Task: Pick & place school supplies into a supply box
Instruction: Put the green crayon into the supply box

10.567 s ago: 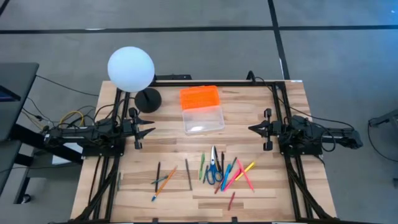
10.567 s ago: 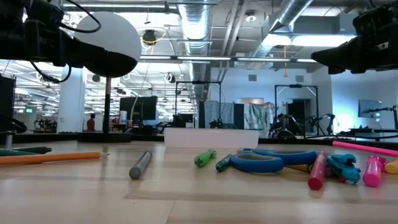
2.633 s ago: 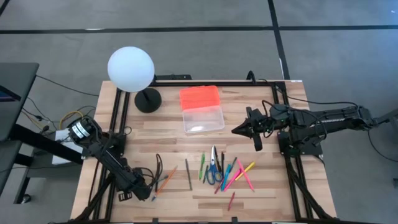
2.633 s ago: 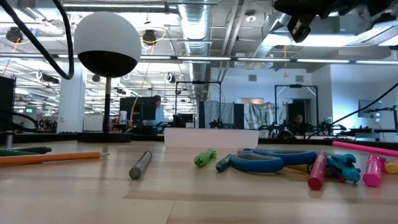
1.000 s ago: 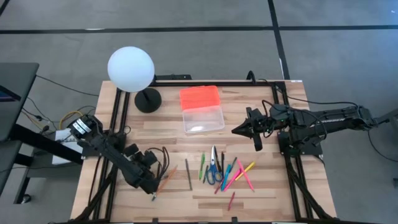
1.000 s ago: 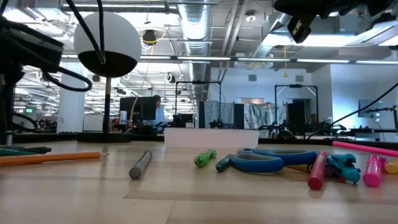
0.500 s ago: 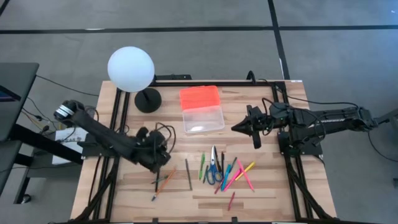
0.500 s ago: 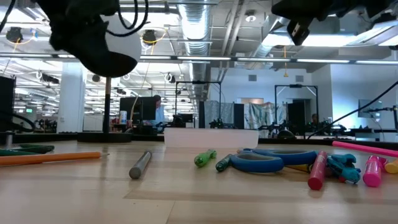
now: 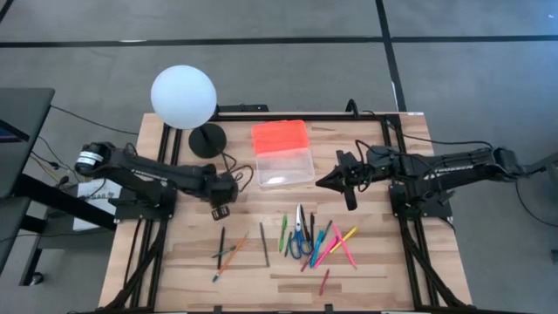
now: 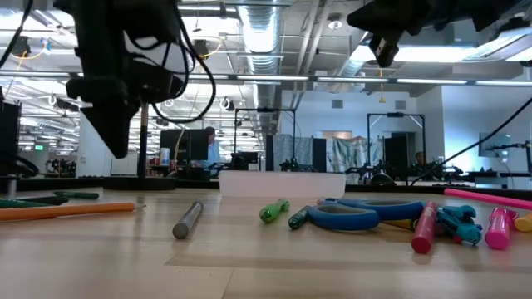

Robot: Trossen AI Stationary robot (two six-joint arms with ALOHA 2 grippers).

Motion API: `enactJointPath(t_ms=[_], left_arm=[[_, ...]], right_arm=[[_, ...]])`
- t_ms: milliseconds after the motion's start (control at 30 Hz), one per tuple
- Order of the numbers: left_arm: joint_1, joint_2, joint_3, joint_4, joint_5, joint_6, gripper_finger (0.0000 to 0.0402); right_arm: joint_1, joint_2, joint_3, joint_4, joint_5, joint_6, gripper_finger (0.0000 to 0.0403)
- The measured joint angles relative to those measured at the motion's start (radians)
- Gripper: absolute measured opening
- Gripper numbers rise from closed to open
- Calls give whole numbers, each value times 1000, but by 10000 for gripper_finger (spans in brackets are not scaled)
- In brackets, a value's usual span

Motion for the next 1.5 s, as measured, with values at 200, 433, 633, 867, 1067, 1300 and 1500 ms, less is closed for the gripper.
enactJointPath(t_ms=[200, 433, 633, 867, 1067, 1300, 1500], left_arm=[[108, 52, -13, 40, 90, 333, 119], [171, 155, -12, 64, 162, 522, 119], [178, 216, -11, 71, 163, 597, 119], [180, 210, -7, 49, 168, 592, 119], [180, 160, 36, -1, 164, 485, 119], [180, 114, 41, -165, 149, 450, 119], [180, 124, -20, -162, 144, 375, 119]], right_arm=[[0, 30, -1, 2, -14, 42, 0], [2, 25, 0, 12, -15, 86, 0], [23, 21, -1, 13, -3, 87, 0], [62, 31, -1, -6, -1, 80, 0], [74, 31, -1, -26, -1, 77, 0], [74, 31, -1, -27, -1, 63, 0], [74, 31, -1, -28, -1, 51, 0]])
